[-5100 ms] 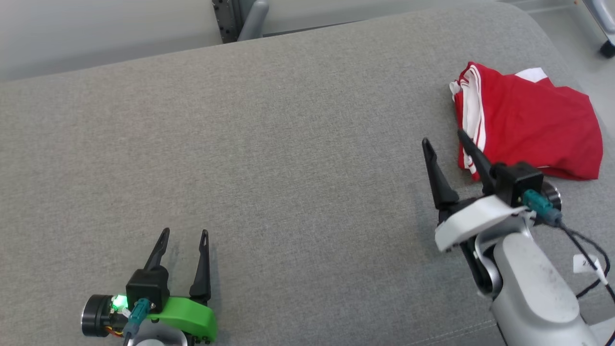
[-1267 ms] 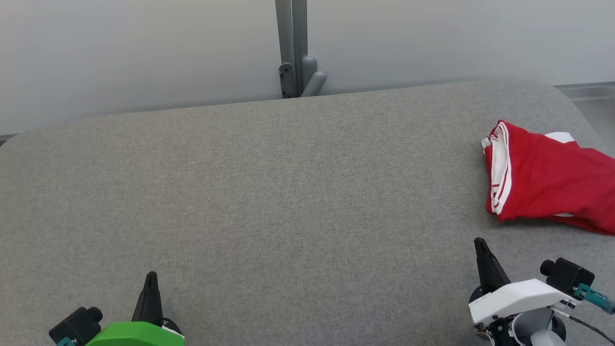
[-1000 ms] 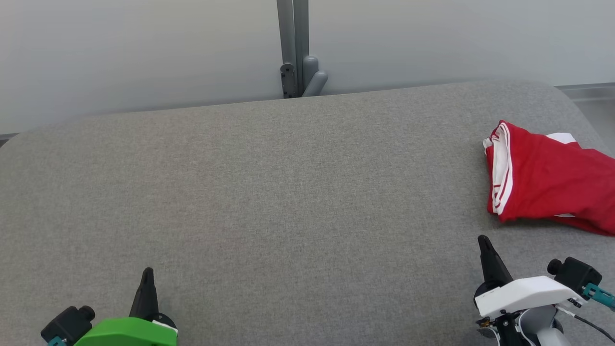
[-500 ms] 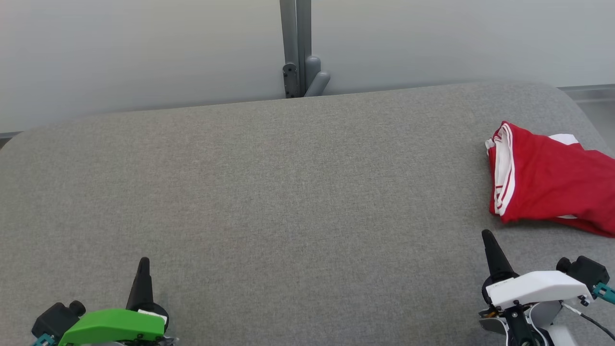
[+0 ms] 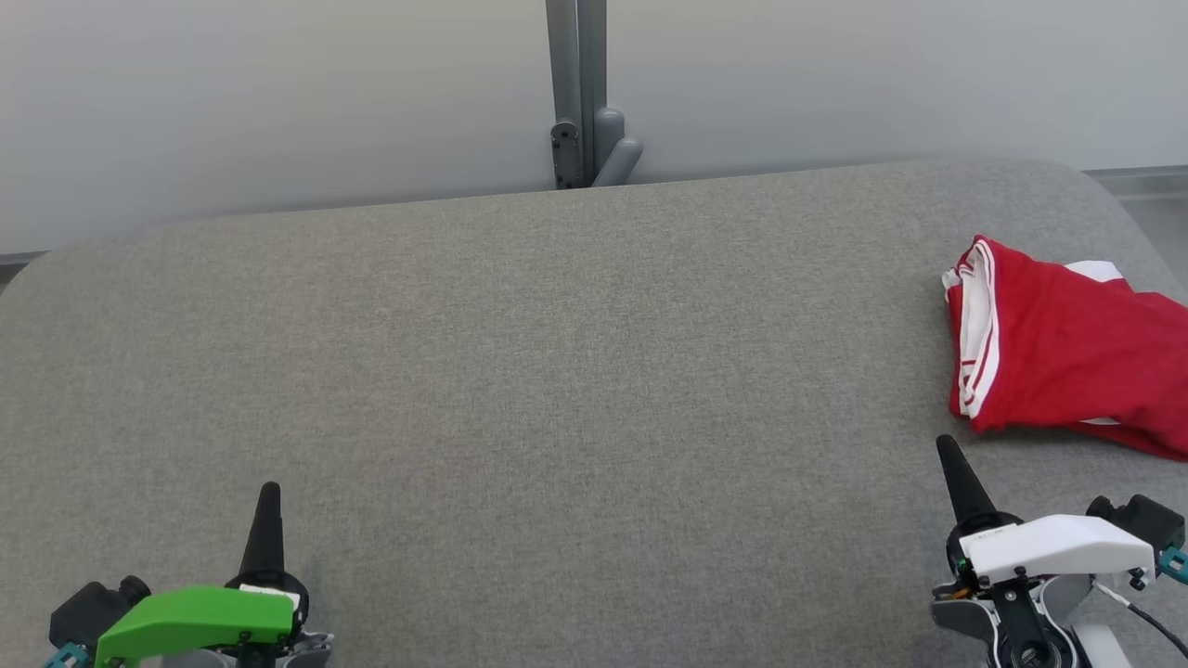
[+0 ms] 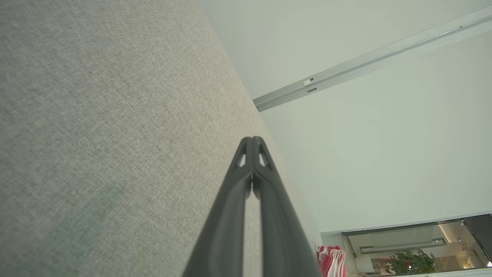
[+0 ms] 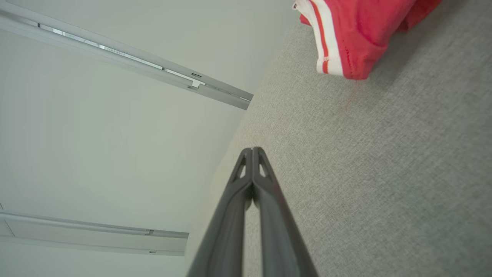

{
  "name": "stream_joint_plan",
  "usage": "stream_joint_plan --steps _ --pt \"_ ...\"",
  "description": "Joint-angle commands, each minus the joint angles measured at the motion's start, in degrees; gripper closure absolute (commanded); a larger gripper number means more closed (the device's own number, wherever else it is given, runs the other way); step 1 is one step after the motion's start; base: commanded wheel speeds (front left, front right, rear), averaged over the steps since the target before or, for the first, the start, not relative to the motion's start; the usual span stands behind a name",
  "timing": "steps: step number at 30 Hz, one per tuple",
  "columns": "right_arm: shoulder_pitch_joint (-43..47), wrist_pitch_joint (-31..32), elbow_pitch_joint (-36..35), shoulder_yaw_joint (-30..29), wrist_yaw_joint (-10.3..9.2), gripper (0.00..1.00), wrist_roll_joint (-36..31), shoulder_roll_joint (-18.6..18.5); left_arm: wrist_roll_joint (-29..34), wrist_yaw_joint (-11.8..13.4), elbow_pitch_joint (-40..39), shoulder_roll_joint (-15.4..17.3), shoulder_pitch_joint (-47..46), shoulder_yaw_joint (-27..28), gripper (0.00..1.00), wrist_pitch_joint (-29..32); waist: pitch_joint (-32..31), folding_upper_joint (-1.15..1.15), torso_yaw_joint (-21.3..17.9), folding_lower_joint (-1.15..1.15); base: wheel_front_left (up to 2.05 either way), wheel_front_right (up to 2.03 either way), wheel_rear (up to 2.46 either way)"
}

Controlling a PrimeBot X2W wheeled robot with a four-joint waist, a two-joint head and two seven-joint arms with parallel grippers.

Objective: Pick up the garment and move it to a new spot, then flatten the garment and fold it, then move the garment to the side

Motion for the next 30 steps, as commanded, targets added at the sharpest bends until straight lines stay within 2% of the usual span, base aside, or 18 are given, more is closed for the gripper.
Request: stream_joint_plan --steps 1,30 --pt "-1.15 0.45 -0.80 -0.38 0.01 1.00 1.68 -0.38 -1.61 -0.32 -0.80 0.30 -1.45 0.30 1.00 0.34 0.00 0.29 0.04 0.00 0.00 0.00 0.00" --pt "-1.93 4.30 -1.61 -2.29 0.01 1.00 16.13 -0.40 -15.18 -1.08 -2.06 0.37 -2.98 1.94 1.00 3.96 -0.05 0.40 0.75 0.00 0.00 0.00 0.00"
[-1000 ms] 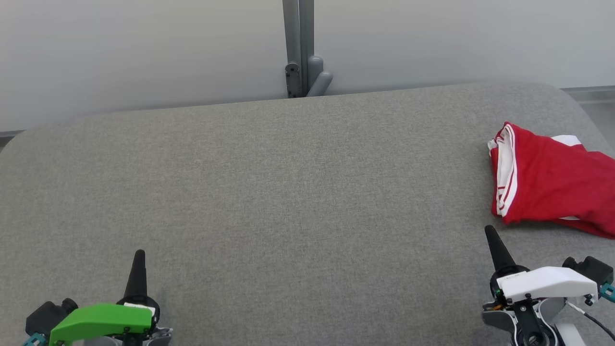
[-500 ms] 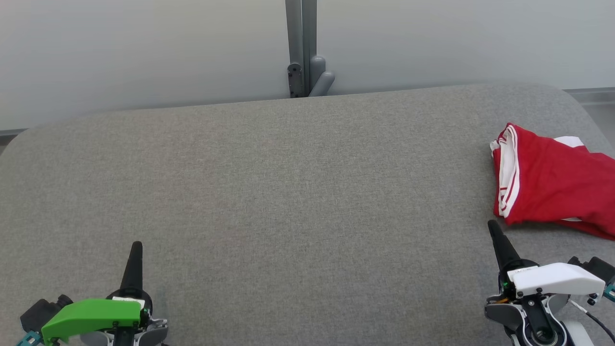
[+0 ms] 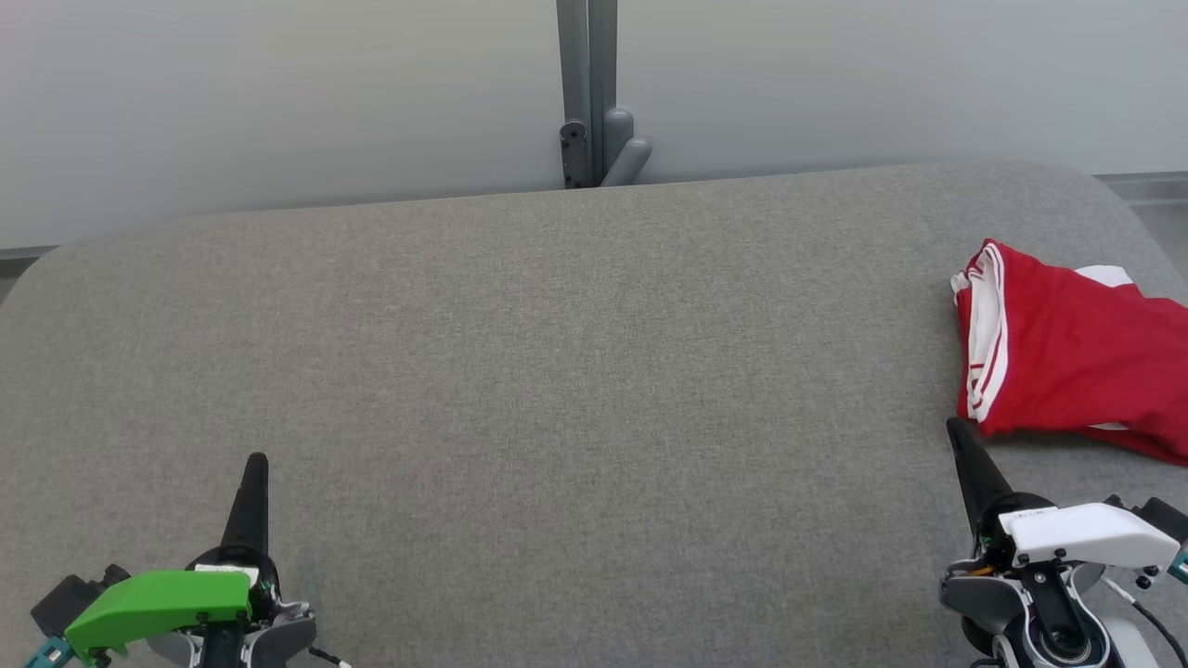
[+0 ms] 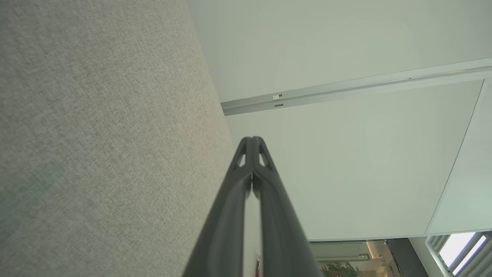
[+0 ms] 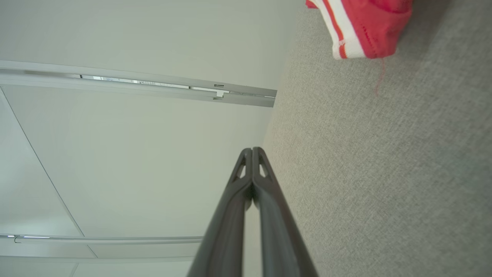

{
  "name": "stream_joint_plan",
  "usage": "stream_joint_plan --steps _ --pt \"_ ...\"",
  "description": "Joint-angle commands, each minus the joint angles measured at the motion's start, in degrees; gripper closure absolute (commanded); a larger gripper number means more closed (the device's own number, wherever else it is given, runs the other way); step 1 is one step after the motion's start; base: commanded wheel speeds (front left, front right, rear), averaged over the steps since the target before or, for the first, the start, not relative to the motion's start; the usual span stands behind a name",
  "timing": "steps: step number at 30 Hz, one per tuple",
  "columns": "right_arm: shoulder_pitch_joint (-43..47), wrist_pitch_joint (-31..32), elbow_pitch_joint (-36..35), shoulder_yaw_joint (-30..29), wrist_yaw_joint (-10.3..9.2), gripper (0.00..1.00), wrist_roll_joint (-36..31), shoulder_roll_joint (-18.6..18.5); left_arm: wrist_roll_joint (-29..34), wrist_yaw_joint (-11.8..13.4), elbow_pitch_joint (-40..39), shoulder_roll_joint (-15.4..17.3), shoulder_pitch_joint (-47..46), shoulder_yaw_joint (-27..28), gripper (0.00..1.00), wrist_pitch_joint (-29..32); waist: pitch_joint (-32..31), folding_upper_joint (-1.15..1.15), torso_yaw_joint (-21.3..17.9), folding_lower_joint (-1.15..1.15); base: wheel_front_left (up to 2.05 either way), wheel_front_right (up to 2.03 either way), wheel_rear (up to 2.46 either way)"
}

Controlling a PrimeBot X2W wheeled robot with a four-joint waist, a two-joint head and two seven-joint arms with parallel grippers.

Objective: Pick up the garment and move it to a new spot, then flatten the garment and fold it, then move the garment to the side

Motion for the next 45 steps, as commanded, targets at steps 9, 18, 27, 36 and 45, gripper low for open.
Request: stream_joint_plan --steps 9,18,27,36,45 --pt "-1.10 1.32 -0.69 -0.77 0.02 1.00 4.71 -0.34 -4.45 -0.51 -0.84 0.34 -1.49 0.66 1.00 1.24 -0.01 0.44 0.23 0.00 0.00 0.00 0.00" --pt "-1.20 2.26 -0.90 -1.24 0.02 1.00 8.39 -0.33 -7.98 -0.79 -1.07 0.36 -1.82 1.13 1.00 2.19 -0.03 0.48 0.46 0.00 0.00 0.00 0.00" --pt "-1.33 2.82 -1.03 -1.54 0.02 1.00 10.52 -0.31 -9.81 -0.82 -1.21 0.37 -2.09 1.31 1.00 2.75 -0.04 0.50 0.61 0.00 0.00 0.00 0.00" --pt "-1.33 2.83 -1.02 -1.56 0.02 1.00 10.48 -0.28 -9.81 -0.81 -1.22 0.37 -2.09 1.30 1.00 2.74 -0.04 0.50 0.61 0.00 0.00 0.00 0.00" --pt "-1.33 2.84 -1.02 -1.59 0.02 1.00 10.44 -0.26 -9.81 -0.82 -1.22 0.37 -2.08 1.30 1.00 2.74 -0.04 0.50 0.61 0.00 0.00 0.00 0.00"
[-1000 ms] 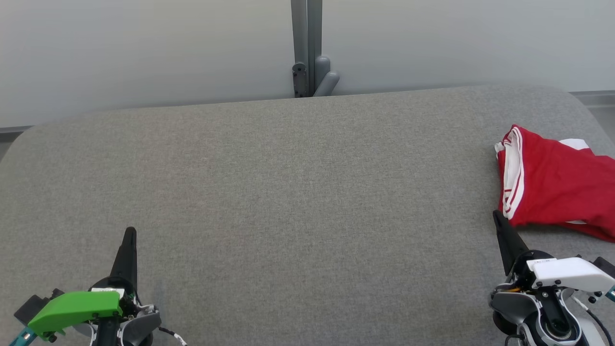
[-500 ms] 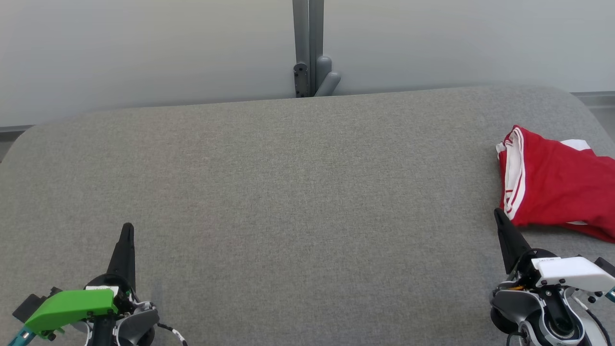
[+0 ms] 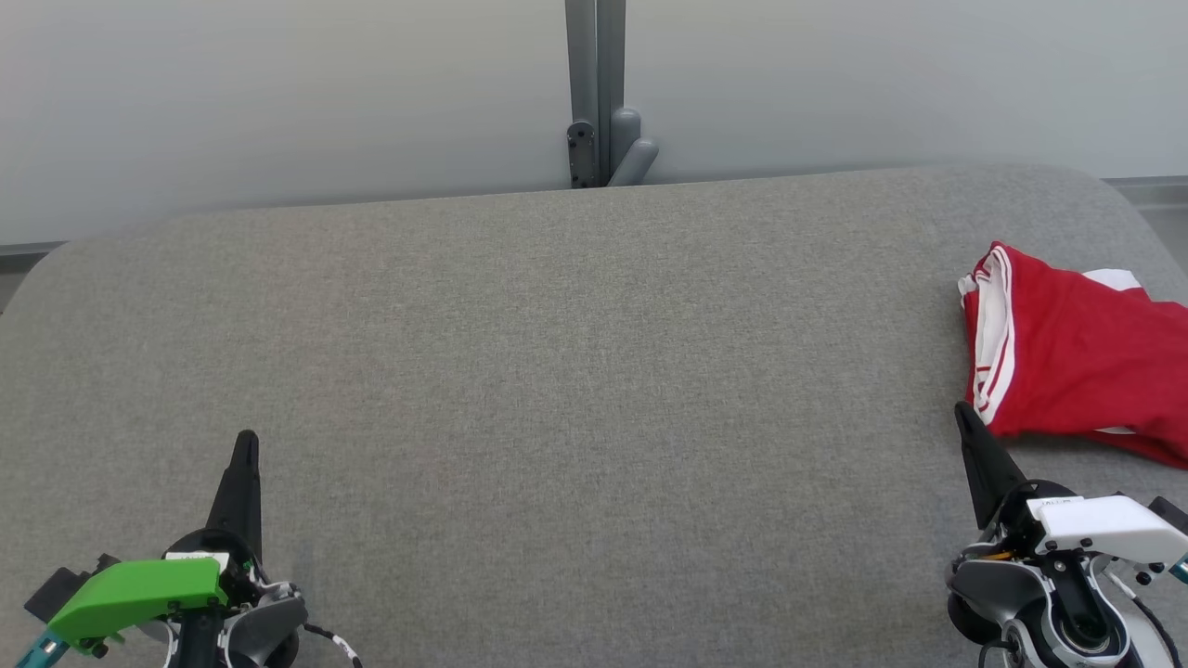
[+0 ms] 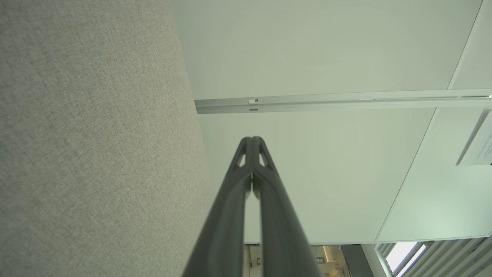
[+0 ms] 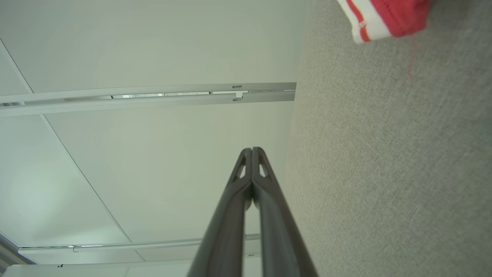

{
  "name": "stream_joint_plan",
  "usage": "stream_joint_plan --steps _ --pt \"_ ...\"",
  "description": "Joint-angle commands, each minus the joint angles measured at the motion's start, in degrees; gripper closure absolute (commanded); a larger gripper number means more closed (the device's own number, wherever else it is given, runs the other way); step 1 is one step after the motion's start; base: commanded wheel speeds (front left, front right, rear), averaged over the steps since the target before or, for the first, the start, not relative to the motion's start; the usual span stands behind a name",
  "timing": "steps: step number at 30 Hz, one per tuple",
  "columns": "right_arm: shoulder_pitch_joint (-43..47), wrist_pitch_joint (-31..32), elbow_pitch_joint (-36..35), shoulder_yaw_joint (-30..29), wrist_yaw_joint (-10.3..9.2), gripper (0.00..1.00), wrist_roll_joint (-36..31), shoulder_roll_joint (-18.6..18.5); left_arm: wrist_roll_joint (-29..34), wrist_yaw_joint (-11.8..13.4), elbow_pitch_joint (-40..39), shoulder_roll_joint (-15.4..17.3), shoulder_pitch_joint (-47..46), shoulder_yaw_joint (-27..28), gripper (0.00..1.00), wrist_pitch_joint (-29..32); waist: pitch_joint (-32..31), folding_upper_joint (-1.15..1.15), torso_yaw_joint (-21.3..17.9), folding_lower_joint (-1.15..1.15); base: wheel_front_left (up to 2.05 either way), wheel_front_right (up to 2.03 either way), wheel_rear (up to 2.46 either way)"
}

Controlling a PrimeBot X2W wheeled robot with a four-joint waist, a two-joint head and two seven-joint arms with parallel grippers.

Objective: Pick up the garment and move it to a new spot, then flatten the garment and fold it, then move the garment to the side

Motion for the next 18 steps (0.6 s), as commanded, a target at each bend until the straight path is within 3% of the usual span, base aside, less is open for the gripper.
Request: stream_joint_plan --steps 1,18 --pt "-0.50 0.10 -0.30 -0.13 0.02 1.00 0.34 -0.24 -0.11 -0.26 -0.05 0.33 -0.85 0.18 1.00 0.25 0.00 0.50 0.00 0.00 0.00 0.00 0.00" --pt "-0.51 0.15 -0.30 -0.17 0.02 1.00 0.29 -0.19 -0.11 -0.25 -0.05 0.33 -0.85 0.17 1.00 0.25 0.00 0.50 0.00 0.00 0.00 0.00 0.00"
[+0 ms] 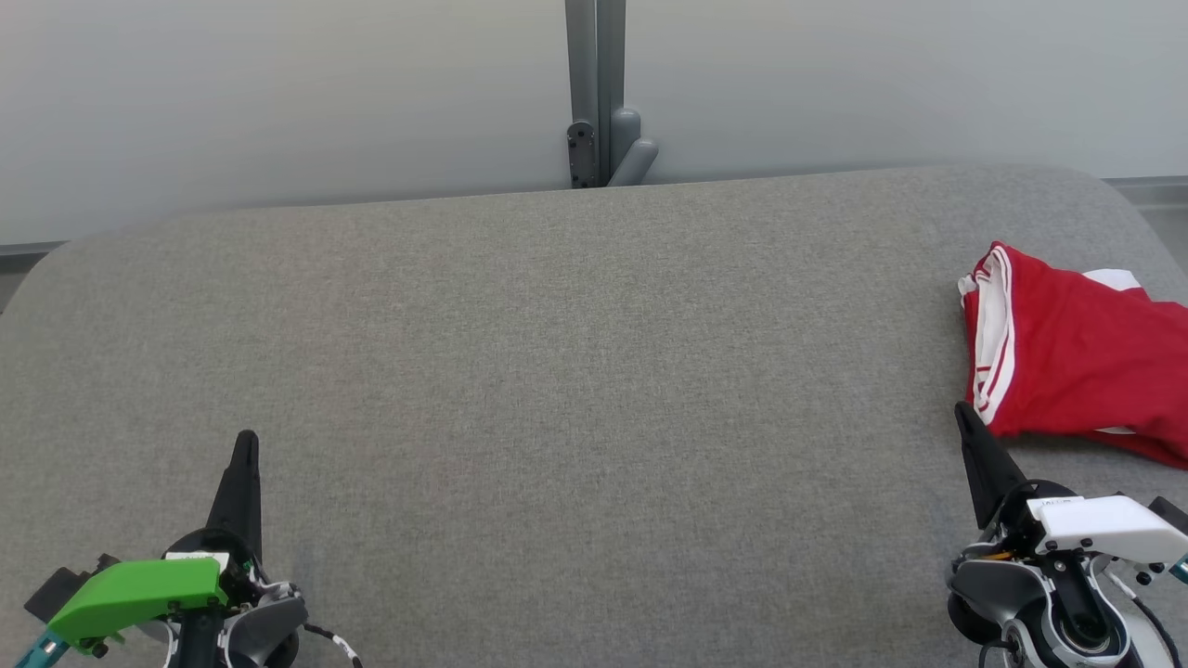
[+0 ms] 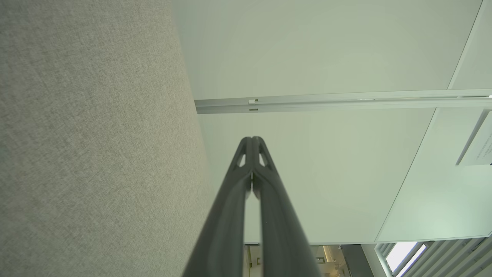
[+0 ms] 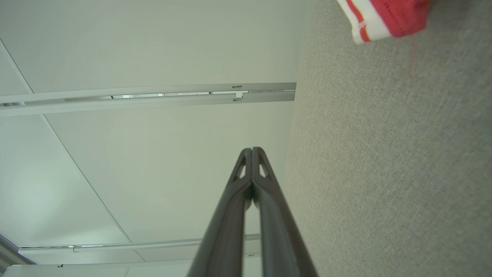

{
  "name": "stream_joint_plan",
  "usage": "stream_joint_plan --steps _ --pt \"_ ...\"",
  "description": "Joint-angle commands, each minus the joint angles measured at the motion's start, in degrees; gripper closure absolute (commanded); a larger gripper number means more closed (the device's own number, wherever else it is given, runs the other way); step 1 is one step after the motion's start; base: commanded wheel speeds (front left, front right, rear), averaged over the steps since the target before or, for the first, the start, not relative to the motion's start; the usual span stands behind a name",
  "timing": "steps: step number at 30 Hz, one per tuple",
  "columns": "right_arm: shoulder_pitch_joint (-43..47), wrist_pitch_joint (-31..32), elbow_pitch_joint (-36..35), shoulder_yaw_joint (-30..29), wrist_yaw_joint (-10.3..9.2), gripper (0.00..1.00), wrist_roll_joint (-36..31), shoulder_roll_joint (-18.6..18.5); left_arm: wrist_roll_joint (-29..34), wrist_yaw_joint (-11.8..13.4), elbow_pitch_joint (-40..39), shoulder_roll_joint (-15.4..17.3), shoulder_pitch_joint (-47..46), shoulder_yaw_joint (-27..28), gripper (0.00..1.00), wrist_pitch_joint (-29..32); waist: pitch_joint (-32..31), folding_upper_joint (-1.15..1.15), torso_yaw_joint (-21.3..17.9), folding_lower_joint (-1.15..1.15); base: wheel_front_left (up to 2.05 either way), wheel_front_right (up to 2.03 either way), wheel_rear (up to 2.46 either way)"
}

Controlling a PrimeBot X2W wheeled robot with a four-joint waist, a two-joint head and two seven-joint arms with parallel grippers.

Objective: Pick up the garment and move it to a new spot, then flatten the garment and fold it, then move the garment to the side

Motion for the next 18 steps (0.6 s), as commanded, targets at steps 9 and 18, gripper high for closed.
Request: stream_joint_plan --steps 9,18 --pt "-0.52 0.18 -0.30 -0.15 0.02 1.00 0.27 -0.18 -0.11 -0.24 -0.05 0.33 -0.85 0.17 1.00 0.24 0.00 0.50 0.00 0.00 0.00 0.00 0.00" --pt "-0.52 0.19 -0.30 -0.16 0.02 1.00 0.25 -0.17 -0.11 -0.24 -0.05 0.33 -0.85 0.17 1.00 0.24 0.00 0.50 0.00 0.00 0.00 0.00 0.00"
